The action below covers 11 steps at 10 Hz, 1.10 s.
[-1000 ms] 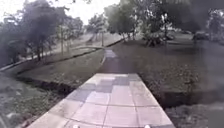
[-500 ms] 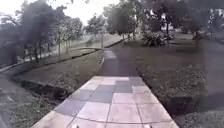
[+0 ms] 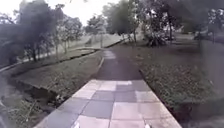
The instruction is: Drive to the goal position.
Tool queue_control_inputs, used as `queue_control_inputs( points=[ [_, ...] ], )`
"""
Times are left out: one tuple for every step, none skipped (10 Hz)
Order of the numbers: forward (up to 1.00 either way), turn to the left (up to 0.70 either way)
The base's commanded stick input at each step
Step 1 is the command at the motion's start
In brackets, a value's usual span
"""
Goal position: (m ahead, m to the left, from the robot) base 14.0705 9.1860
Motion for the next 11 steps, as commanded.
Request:
queue_control_inputs(
  points=[
    [0.7,0.0],
    [0.7,0.0],
    [0.7,0.0],
    [0.7,0.0],
    [0.7,0.0],
    [0.7,0.0],
    [0.7,0.0],
    [0.7,0.0],
    [0.7,0.0],
    [0.7,0.0],
    [0.7,0.0]
  ],
)
